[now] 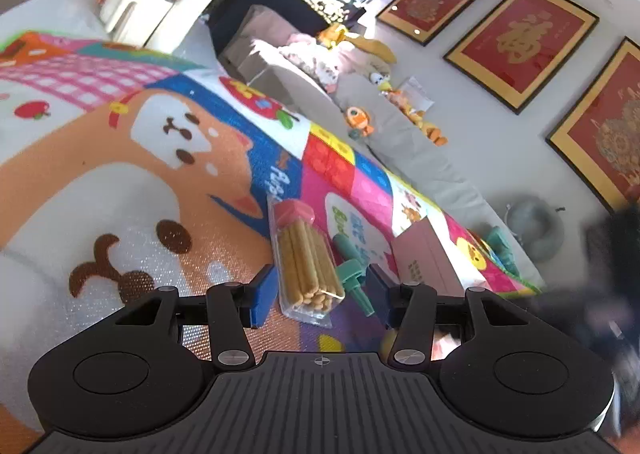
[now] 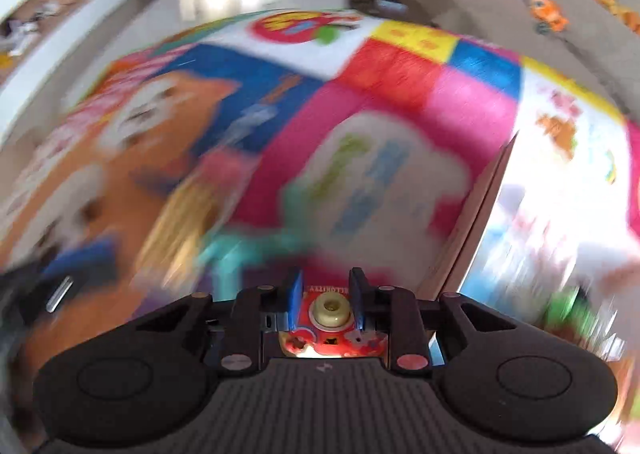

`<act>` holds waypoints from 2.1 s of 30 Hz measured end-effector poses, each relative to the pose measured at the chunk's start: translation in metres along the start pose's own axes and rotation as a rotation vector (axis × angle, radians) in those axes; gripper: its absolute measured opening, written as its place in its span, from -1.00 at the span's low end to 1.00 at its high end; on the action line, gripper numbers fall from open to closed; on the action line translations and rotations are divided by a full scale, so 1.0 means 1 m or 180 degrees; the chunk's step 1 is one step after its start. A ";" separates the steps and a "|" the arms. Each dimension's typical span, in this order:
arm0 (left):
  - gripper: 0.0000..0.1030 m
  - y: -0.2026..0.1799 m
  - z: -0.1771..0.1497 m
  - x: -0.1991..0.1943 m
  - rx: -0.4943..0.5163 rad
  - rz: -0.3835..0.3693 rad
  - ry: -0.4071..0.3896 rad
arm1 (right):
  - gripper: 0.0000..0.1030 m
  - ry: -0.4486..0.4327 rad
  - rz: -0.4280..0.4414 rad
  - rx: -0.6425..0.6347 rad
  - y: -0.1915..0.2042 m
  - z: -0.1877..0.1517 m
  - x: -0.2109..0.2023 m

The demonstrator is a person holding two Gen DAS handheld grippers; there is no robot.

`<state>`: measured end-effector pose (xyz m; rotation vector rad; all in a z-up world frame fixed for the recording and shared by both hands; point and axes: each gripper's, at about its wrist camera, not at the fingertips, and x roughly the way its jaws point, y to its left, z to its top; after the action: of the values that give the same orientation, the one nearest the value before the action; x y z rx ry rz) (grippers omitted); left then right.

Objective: Organize objects

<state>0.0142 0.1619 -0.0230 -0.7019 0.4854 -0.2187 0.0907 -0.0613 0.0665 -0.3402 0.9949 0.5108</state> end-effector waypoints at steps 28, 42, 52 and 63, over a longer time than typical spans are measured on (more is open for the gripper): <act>0.07 -0.174 -0.135 -0.019 0.3500 0.0113 0.1373 | 1.00 -0.1123 -0.0426 0.1691 -0.105 -0.217 -0.067; -0.11 -0.182 -0.118 0.042 0.2717 0.0236 0.1352 | 1.00 -0.1103 -0.0449 0.1663 -0.103 -0.213 -0.064; -0.17 -0.128 -0.072 -0.025 0.1946 0.0363 0.0920 | 1.00 -0.0802 -0.0744 0.1307 -0.085 -0.200 -0.051; -0.17 -0.037 -0.012 -0.068 0.0802 0.0784 0.0361 | 1.00 -0.1103 -0.0314 0.0541 -0.012 -0.146 -0.064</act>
<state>-0.0519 0.1515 0.0175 -0.3805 0.6353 -0.0856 -0.0345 -0.1593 0.0484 -0.1406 0.6757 0.3764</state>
